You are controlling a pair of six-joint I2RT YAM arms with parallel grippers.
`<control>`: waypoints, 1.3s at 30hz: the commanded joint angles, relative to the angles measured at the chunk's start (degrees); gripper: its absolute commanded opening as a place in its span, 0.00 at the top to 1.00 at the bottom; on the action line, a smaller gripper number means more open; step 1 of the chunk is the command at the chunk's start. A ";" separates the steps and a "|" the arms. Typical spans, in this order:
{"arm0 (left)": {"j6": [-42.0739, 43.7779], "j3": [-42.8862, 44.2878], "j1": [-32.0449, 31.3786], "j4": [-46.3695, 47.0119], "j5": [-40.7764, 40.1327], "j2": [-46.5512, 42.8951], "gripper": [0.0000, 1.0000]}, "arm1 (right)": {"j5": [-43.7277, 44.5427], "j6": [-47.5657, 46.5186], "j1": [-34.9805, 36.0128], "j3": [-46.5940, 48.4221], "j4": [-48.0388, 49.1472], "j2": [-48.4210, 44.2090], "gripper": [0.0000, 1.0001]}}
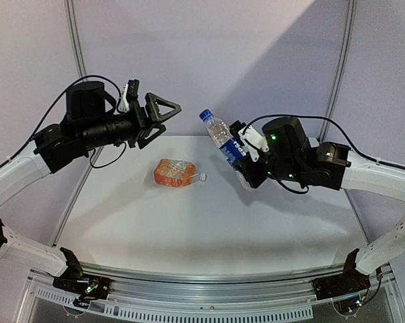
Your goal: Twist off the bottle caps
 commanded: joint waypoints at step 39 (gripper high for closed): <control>14.99 5.08 2.76 14.61 25.39 11.82 0.52 | -39.92 9.96 -3.46 -6.42 11.36 -6.96 1.00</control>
